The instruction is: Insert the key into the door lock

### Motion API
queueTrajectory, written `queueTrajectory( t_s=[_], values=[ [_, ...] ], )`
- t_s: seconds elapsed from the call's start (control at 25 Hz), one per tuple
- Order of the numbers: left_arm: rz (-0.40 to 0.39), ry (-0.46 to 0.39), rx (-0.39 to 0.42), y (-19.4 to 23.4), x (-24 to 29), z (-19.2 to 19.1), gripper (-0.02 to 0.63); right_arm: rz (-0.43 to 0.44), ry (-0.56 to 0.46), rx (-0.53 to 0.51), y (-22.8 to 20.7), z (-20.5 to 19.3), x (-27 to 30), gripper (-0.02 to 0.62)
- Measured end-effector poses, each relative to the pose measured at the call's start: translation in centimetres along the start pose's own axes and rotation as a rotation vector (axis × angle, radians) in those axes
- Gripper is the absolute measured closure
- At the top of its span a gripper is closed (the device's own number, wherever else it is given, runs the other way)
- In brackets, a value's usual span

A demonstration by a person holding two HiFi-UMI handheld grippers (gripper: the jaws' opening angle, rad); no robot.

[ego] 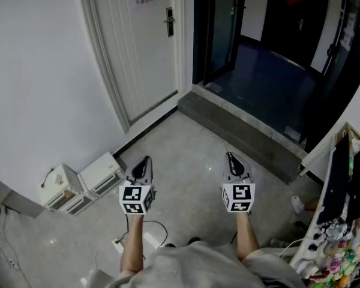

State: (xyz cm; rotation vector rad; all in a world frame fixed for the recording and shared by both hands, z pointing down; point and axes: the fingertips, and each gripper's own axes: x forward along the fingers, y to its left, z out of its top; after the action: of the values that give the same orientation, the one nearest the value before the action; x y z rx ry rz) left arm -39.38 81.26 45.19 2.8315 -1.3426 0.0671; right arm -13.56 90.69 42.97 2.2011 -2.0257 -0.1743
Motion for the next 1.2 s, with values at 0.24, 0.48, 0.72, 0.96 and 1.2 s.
queueTrajectory(
  t_s=[0.24, 0.48, 0.72, 0.96, 1.2],
  values=[
    [-0.005, -0.004, 0.006, -1.4, 1.1, 0.4, 0.589, 0.013, 0.007, -0.002, -1.0, -0.5, 0.2, 0.566],
    [0.006, 0.005, 0.009, -2.5, 2.3, -0.1, 0.589, 0.032, 0.002, 0.023, -2.6, -1.2, 0.8, 0.566],
    [0.019, 0.015, 0.007, -3.7, 3.7, -0.6, 0.589, 0.075, 0.016, 0.015, -3.5, -2.1, 1.9, 0.566],
    [0.029, 0.029, -0.002, -3.6, 5.9, -1.7, 0.589, 0.095, 0.032, 0.012, -4.2, -3.5, 4.0, 0.566],
    [0.01, 0.03, -0.009, -3.8, 11.2, -2.4, 0.589, 0.097, 0.037, 0.001, -6.2, -4.5, 8.1, 0.566]
  ],
)
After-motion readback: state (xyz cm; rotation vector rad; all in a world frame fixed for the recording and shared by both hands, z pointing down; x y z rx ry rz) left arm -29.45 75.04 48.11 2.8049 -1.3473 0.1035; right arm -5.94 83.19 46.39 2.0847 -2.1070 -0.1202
